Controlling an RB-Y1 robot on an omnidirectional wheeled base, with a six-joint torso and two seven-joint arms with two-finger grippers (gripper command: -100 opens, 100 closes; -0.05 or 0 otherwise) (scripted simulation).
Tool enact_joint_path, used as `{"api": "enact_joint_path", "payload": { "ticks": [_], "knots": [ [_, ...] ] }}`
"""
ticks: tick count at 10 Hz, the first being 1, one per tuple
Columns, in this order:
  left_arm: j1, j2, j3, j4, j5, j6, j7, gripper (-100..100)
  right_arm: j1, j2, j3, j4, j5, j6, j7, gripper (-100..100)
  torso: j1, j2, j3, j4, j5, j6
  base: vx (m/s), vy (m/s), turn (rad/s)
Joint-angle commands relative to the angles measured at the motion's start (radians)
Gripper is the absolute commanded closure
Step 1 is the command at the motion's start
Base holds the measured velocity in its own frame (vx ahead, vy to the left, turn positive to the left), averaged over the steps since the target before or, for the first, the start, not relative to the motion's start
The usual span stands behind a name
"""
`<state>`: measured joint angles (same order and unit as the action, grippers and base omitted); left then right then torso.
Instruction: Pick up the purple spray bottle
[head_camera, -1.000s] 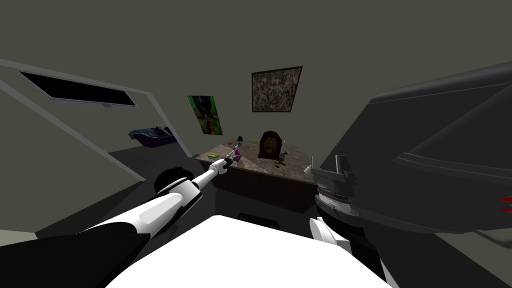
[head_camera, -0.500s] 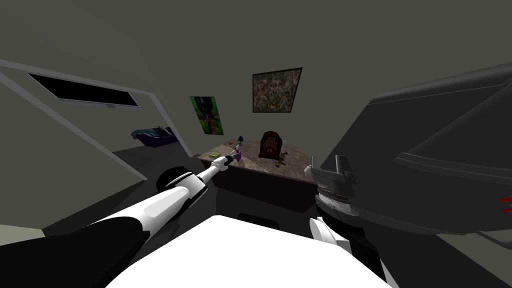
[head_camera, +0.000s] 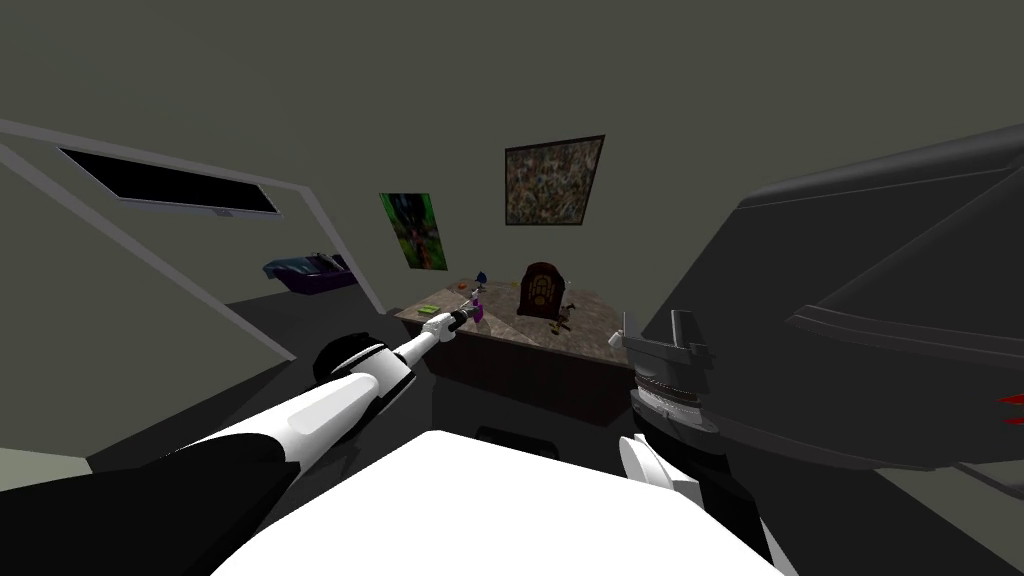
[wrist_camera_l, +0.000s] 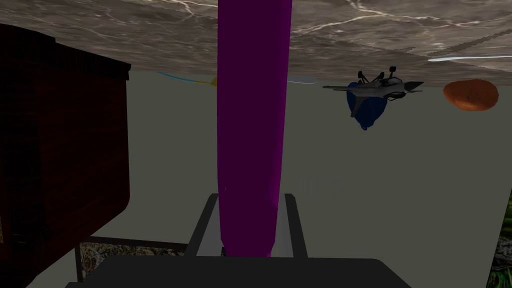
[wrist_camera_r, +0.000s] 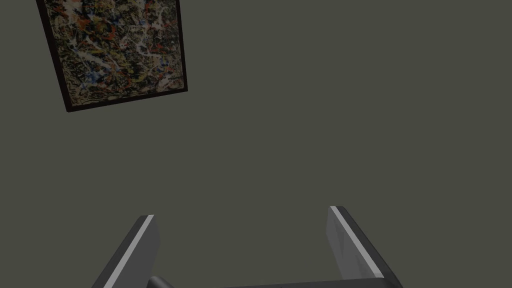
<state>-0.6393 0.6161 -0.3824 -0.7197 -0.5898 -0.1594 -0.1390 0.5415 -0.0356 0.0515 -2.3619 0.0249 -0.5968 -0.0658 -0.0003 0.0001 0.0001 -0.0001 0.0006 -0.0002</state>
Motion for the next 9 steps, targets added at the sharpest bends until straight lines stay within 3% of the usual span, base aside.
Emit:
{"api": "enact_joint_path", "payload": {
  "ticks": [1, 2, 3, 4, 5, 7, 8, 9],
  "knots": [
    [0.050, 0.030, 0.034, -0.050, 0.025, 0.041, -0.001, 100, 0.000, 0.000, 0.000, 0.000, 0.000, 0.000, 0.000, 0, 0.000, 0.000, 0.000, 0.000, 0.000, 0.000, 0.069, -0.008, -0.154],
    [0.105, 0.030, 0.034, -0.133, 0.025, 0.041, -0.001, 100, 0.000, 0.000, 0.000, 0.000, 0.000, 0.000, 0.000, 0, 0.000, -0.003, -0.001, 0.000, 0.000, 0.000, 0.076, -0.005, -0.080],
    [0.121, 0.030, 0.034, -0.133, 0.025, 0.041, -0.001, 100, 0.000, 0.000, 0.000, 0.000, 0.000, 0.000, 0.000, 0, 0.000, -0.004, -0.002, -0.001, 0.000, 0.000, 0.039, -0.005, 0.001],
    [0.158, 0.045, 0.073, -0.190, 0.046, 0.062, -0.019, 100, 0.000, 0.000, 0.000, 0.000, 0.000, 0.000, 0.000, 0, 0.000, -0.003, -0.002, -0.002, 0.001, 0.000, 0.071, -0.010, -0.140],
    [0.191, 0.045, 0.086, -0.224, 0.046, 0.062, -0.019, 100, 0.000, 0.000, 0.000, 0.000, 0.000, 0.000, 0.000, 0, 0.000, -0.005, -0.003, -0.002, 0.002, 0.001, 0.065, -0.009, -0.083],
    [0.238, 0.045, 0.086, -0.246, 0.046, 0.062, -0.019, 100, 0.000, 0.000, 0.000, 0.000, 0.000, 0.000, 0.000, 0, 0.000, -0.003, -0.004, -0.005, 0.003, 0.000, 0.024, 0.000, 0.001],
    [0.270, 0.061, 0.126, -0.312, 0.066, 0.083, -0.036, 100, 0.000, 0.000, 0.000, 0.000, 0.000, 0.000, 0.000, 0, 0.001, -0.001, -0.004, -0.008, 0.006, -0.001, 0.050, -0.006, -0.142],
    [0.298, 0.061, 0.138, -0.335, 0.066, 0.083, -0.036, 100, 0.000, 0.000, 0.000, 0.000, 0.000, 0.000, 0.000, 0, 0.001, -0.003, -0.005, -0.008, 0.006, 0.000, 0.054, -0.004, -0.091]
  ]
}}
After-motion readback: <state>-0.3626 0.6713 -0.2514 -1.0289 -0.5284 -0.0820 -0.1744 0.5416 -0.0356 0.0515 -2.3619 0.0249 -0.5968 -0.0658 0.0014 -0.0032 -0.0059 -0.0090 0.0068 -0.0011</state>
